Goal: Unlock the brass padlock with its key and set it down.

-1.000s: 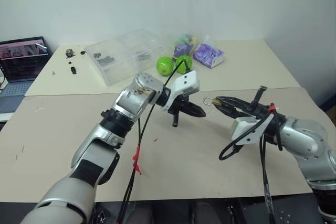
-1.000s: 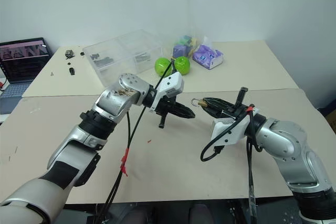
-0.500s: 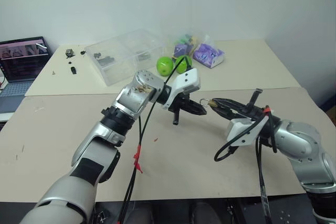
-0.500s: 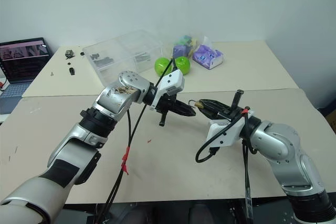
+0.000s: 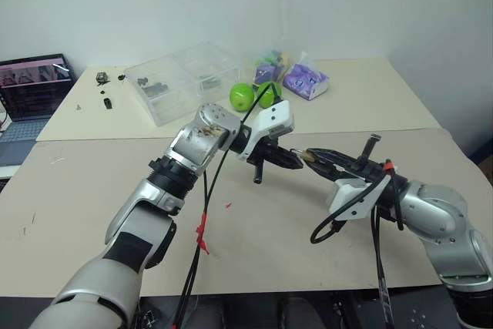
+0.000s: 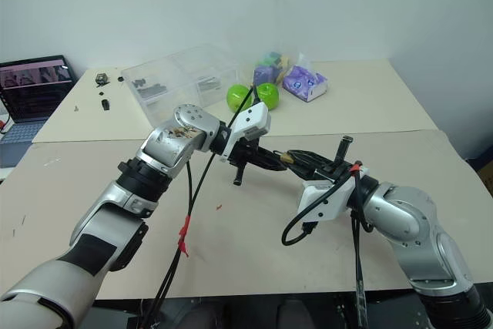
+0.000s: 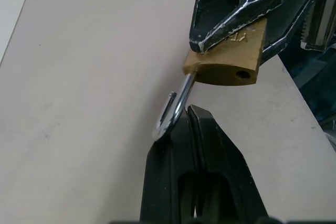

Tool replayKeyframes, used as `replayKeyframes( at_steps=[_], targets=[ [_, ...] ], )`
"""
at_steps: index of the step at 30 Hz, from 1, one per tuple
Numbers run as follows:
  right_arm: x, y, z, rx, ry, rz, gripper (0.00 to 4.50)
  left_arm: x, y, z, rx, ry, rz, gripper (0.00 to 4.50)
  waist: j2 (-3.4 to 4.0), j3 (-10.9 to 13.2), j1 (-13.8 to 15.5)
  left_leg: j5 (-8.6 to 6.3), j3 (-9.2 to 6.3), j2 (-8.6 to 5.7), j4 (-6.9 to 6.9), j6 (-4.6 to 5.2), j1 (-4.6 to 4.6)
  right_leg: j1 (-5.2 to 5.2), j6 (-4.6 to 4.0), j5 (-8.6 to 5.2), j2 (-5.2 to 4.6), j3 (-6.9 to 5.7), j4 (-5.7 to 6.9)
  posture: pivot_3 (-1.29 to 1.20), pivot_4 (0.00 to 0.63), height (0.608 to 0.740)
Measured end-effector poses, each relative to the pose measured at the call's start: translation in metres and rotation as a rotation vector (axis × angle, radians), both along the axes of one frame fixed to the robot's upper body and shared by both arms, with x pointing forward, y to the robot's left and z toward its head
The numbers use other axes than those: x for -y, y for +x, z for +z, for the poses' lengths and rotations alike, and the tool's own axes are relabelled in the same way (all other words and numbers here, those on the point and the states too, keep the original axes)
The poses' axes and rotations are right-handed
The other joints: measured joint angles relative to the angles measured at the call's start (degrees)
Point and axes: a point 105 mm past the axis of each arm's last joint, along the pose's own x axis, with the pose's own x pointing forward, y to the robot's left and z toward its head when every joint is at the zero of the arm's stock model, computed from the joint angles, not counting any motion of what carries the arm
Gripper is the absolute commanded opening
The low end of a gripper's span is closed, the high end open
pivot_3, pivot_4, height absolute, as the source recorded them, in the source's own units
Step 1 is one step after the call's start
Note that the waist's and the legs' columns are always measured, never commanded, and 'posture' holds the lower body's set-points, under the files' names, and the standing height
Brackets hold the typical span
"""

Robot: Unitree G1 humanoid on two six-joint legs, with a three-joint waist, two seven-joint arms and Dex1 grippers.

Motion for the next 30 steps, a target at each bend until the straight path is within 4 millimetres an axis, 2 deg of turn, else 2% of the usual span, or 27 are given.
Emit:
replayKeyframes(
  at_steps=[15, 21, 24, 26, 29, 30],
  targets=[
    [0.005, -0.001, -0.011, -0.051, 0.011, -0.026, 0.15, -0.003, 0.002, -0.001, 0.007, 0.012, 0.01, 0.08, 0.0, 0.0, 0.0, 0.0, 0.0, 0.0, 0.0, 0.0, 0.0, 0.0, 0.0, 0.0, 0.0, 0.0, 0.0, 0.0, 0.15, 0.74],
    [0.036, 0.012, -0.025, -0.135, 0.003, -0.123, 0.15, -0.018, 0.007, -0.004, 0.023, 0.042, 0.05, 0.08, 0.0, 0.0, -0.1, 0.0, 0.03, 0.0, -0.01, 0.0, 0.02, 0.0, 0.0, 0.0, 0.0, 0.04, 0.0, 0.0, 0.15, 0.74],
    [0.054, 0.021, -0.022, -0.136, -0.001, -0.176, 0.15, -0.032, 0.01, -0.013, 0.008, 0.06, 0.092, 0.08, 0.0, 0.0, -0.2, 0.0, 0.04, 0.02, -0.02, 0.0, 0.05, -0.01, -0.01, 0.0, 0.01, 0.04, 0.02, 0.0, 0.15, 0.74],
    [0.053, 0.023, -0.018, -0.121, -0.001, -0.166, 0.15, -0.037, 0.011, -0.016, 0.004, 0.062, 0.113, 0.08, 0.01, 0.0, -0.2, 0.0, 0.02, 0.05, -0.03, 0.0, 0.04, -0.02, 0.0, 0.0, 0.04, 0.04, 0.03, 0.0, 0.15, 0.74],
    [0.048, 0.024, -0.014, -0.107, 0.004, -0.141, 0.15, -0.047, 0.014, -0.016, 0.014, 0.061, 0.157, 0.74, 0.0, 0.0, -0.1, 0.0, 0.01, 0.07, -0.03, 0.0, 0.03, -0.02, 0.0, 0.0, 0.06, 0.04, 0.03, 0.0, 0.15, 0.74],
    [0.046, 0.024, -0.013, -0.107, 0.01, -0.132, 0.15, -0.05, 0.015, -0.015, 0.013, 0.06, 0.171, 1.18, 0.01, 0.0, -0.1, 0.0, 0.01, 0.07, -0.03, 0.0, 0.03, -0.02, 0.0, 0.0, 0.06, 0.04, 0.02, 0.0, 0.15, 0.74]
  ],
)
